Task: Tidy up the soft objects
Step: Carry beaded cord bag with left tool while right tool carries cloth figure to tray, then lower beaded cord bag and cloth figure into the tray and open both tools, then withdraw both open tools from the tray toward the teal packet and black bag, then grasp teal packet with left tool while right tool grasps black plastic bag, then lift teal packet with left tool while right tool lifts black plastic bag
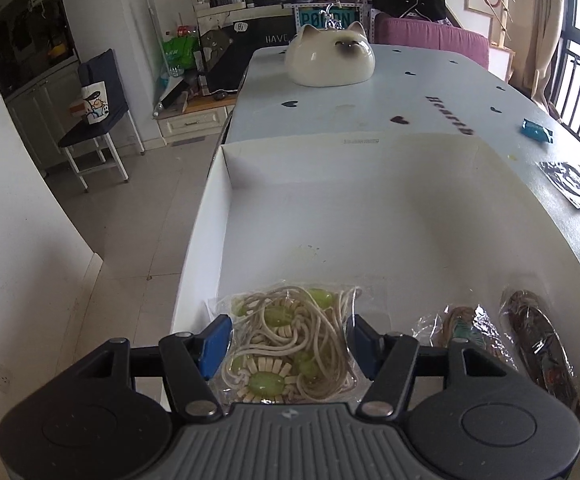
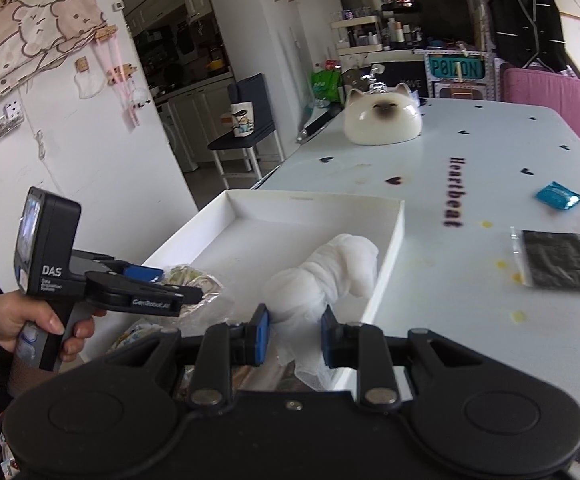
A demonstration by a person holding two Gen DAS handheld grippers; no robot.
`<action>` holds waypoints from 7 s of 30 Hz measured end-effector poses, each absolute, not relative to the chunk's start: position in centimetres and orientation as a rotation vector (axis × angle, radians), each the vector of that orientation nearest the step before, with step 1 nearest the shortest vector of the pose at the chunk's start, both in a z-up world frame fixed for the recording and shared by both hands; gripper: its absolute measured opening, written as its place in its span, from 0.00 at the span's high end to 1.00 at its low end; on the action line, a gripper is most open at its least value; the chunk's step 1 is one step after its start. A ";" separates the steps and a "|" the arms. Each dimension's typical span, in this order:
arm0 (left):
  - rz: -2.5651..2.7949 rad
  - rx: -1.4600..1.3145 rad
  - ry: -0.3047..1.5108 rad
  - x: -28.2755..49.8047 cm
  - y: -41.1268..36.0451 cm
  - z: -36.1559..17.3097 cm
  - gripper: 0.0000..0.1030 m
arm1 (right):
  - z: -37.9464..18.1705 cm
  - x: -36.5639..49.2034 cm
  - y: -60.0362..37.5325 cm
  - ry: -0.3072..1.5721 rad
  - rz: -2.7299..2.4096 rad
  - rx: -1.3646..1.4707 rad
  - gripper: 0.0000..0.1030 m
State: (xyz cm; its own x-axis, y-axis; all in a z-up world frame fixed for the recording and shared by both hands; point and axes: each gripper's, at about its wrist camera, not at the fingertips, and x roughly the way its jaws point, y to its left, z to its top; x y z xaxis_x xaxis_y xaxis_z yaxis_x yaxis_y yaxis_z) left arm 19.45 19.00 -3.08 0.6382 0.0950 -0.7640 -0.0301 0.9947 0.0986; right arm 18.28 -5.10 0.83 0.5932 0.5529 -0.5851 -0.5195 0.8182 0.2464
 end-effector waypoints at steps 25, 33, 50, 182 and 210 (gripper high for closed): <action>-0.043 -0.105 0.761 16.6 20.1 0.3 0.45 | -0.1 20.5 1.3 0.763 0.775 0.038 0.75; -0.037 -0.096 0.869 17.6 20.6 -2.3 0.46 | 0.5 23.6 4.8 0.778 0.828 0.059 0.75; -0.076 -0.180 0.820 16.4 21.5 0.0 0.46 | -3.0 31.1 14.1 0.889 0.904 0.010 0.68; -0.434 0.176 0.779 52.6 -17.6 -7.3 0.38 | -7.3 43.7 -28.6 0.841 0.619 0.065 0.05; -0.391 0.058 0.731 42.3 -10.5 -0.3 0.42 | -7.2 35.8 -22.6 0.890 0.562 -0.254 0.11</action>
